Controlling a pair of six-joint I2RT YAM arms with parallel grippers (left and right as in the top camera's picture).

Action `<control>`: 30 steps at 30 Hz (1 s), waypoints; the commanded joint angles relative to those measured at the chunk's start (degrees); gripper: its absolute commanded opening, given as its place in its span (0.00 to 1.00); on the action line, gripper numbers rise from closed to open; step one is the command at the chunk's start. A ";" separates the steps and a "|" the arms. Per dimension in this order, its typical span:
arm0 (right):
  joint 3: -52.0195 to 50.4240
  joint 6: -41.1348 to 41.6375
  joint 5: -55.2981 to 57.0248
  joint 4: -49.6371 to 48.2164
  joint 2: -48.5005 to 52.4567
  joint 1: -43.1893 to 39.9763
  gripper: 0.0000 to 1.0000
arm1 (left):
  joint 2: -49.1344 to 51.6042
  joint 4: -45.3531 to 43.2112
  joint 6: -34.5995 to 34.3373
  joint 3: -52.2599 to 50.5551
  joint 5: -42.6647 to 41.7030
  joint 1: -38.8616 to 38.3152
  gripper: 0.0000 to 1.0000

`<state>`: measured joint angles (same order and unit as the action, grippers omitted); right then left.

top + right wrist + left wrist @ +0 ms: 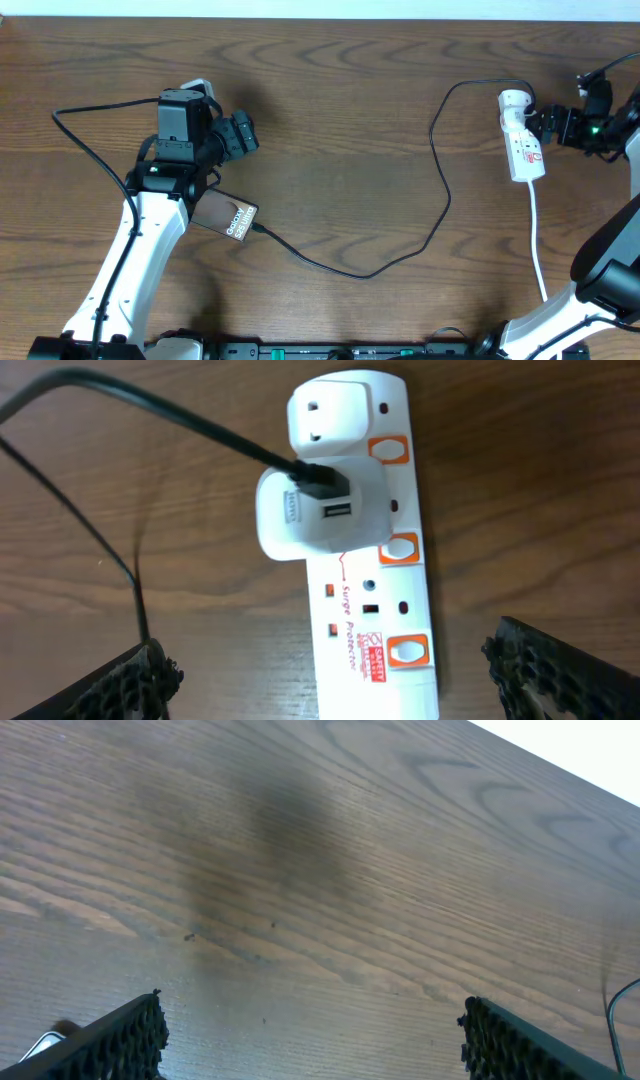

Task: Plug charger to phone and switch on socket
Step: 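Lower the right gripper onto the orange switch beside the charger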

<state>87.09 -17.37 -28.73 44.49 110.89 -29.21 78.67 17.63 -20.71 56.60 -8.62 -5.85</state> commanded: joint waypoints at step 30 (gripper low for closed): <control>-0.50 3.19 0.09 -7.69 9.81 6.93 0.99 | 0.11 1.01 0.98 1.49 0.76 -0.13 0.92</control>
<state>86.54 -14.52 -27.20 36.95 119.13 -23.14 78.67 18.39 -20.71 56.60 -8.62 -5.85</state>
